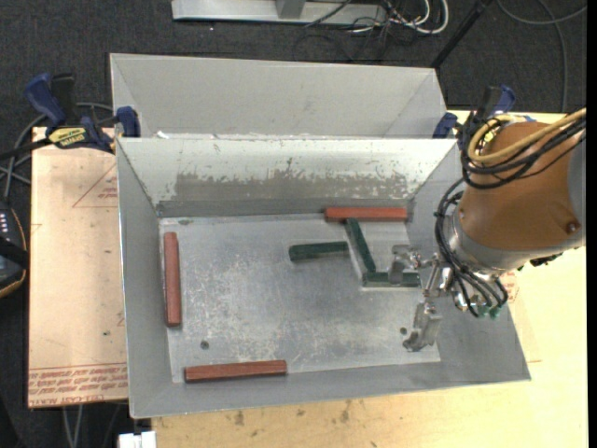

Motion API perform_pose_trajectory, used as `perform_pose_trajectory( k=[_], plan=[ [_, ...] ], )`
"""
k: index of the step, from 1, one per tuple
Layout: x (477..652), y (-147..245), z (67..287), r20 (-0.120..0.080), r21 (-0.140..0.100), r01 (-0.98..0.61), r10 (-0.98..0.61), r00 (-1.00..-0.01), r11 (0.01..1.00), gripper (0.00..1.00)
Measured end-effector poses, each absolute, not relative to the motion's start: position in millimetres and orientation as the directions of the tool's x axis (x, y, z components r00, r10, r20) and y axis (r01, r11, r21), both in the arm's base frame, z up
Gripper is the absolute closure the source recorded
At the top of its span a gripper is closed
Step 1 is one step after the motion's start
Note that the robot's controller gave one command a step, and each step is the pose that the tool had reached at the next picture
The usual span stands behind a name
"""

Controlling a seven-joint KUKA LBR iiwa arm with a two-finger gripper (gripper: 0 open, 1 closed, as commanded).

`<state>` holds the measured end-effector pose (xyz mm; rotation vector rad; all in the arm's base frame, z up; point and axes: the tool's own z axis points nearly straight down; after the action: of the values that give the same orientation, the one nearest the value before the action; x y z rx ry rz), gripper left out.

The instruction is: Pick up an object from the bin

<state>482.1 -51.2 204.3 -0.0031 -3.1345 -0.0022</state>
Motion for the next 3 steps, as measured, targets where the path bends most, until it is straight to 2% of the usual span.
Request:
perform_pose_trajectory(
  k=[1, 2, 3],
  plan=[
    [564.6, -85.5, 156.6, -0.005, 0.0, 0.1, 0.1, -0.995, 0.995, 0.0],
    [578.9, -105.1, 66.4, 0.003, 0.001, 0.256, 0.256, -0.967, 0.967, 0.0],
    [580.3, -105.0, 70.4, -0.001, 0.001, 0.254, 0.254, -0.967, 0.967, 1.0]
  ],
)
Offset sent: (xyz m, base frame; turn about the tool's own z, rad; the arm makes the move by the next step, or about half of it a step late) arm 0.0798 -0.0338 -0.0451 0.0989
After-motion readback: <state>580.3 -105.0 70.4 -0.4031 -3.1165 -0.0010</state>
